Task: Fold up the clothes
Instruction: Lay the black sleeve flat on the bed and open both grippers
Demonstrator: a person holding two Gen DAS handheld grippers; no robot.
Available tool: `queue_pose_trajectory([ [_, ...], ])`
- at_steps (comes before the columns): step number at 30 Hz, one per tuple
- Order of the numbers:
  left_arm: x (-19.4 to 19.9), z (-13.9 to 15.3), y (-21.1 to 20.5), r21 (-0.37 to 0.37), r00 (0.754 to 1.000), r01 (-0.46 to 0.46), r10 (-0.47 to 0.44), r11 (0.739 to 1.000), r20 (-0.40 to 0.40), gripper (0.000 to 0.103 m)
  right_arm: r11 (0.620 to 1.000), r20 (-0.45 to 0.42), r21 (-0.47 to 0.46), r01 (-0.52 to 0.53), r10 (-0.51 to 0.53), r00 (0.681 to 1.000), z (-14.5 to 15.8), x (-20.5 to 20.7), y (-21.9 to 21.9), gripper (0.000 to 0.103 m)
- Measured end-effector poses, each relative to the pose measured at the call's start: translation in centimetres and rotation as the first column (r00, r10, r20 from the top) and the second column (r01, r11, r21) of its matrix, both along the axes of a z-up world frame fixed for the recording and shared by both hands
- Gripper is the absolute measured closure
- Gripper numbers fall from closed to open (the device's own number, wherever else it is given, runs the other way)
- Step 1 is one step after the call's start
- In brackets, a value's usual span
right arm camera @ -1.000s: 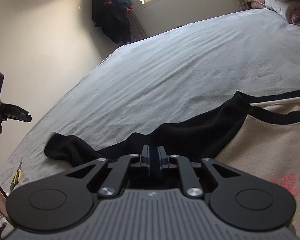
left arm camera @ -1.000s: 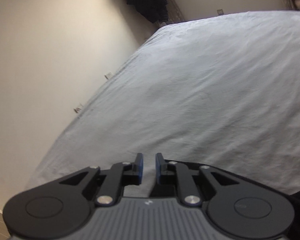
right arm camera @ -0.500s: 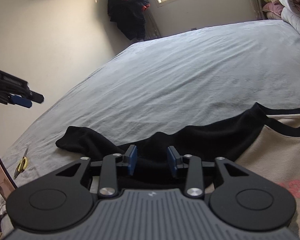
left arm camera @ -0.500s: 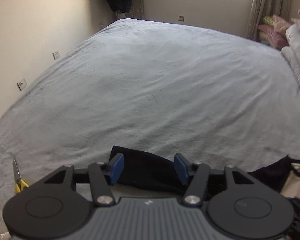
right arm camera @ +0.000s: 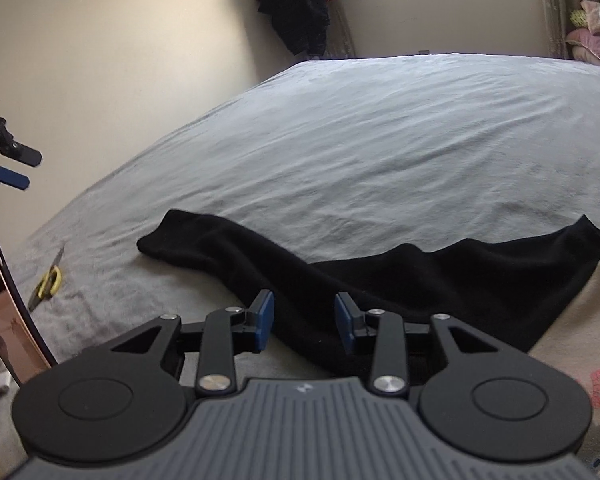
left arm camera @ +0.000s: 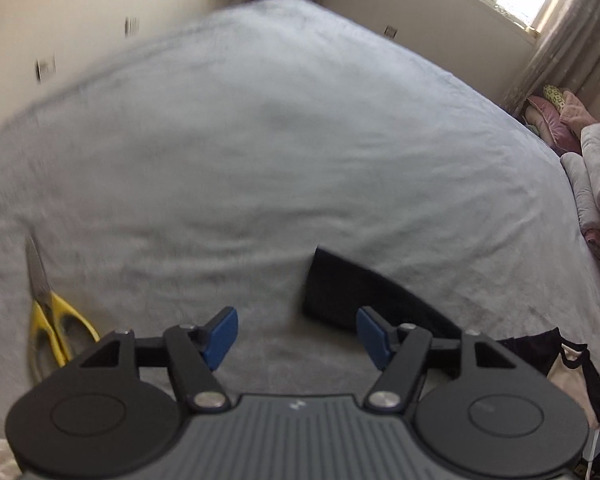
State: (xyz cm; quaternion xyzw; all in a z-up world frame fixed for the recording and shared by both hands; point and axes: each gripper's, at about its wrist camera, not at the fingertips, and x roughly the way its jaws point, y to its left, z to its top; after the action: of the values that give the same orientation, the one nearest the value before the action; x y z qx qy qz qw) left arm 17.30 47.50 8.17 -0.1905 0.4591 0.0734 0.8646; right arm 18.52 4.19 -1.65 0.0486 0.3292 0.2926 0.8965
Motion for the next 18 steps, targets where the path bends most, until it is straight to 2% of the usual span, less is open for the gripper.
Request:
queue_pose_trajectory([
  [4,0.8,-5.9,2.4,-0.155,0.999,-0.030,0.027,0.987,-0.023,0.037,0.997,0.012,-0.055,-0.055,0.056,0.998,-0.6,-0.1,1.5,0.064],
  [8,2.2,-10.3,3.0,-0.307,0.999,-0.035,0.035,0.951,-0.005,0.038,0.985,0.041,-0.149,-0.083,0.090,0.995,-1.2,-0.4,2.2,0.064],
  [10,3.2,-12.2,2.7,-0.356,0.999,-0.038,0.040,0.934,-0.002,0.038,0.978,0.057,-0.189,-0.084,0.096,0.994,-1.6,-0.5,2.0,0.064],
  [13,4.5,-14.2,2.3,-0.399,0.998,-0.042,0.057,0.916,0.025,0.043,0.967,0.062,-0.235,-0.096,0.114,0.992,-2.3,-0.7,1.7,0.064],
  [15,5.0,-14.8,2.1,-0.419,0.995,-0.041,0.073,0.907,0.061,0.052,0.961,0.063,-0.256,-0.107,0.127,0.990,-2.8,-0.7,1.6,0.064],
  [17,5.4,-15.4,1.9,-0.442,0.993,-0.050,0.093,0.896,0.077,0.071,0.957,0.066,-0.267,-0.114,0.136,0.988,-3.1,-0.6,1.6,0.064],
  [18,5.7,-15.8,1.6,-0.448,0.993,-0.060,0.100,0.892,0.065,0.094,0.956,0.069,-0.268,-0.116,0.139,0.988,-3.1,-0.5,1.7,0.064],
])
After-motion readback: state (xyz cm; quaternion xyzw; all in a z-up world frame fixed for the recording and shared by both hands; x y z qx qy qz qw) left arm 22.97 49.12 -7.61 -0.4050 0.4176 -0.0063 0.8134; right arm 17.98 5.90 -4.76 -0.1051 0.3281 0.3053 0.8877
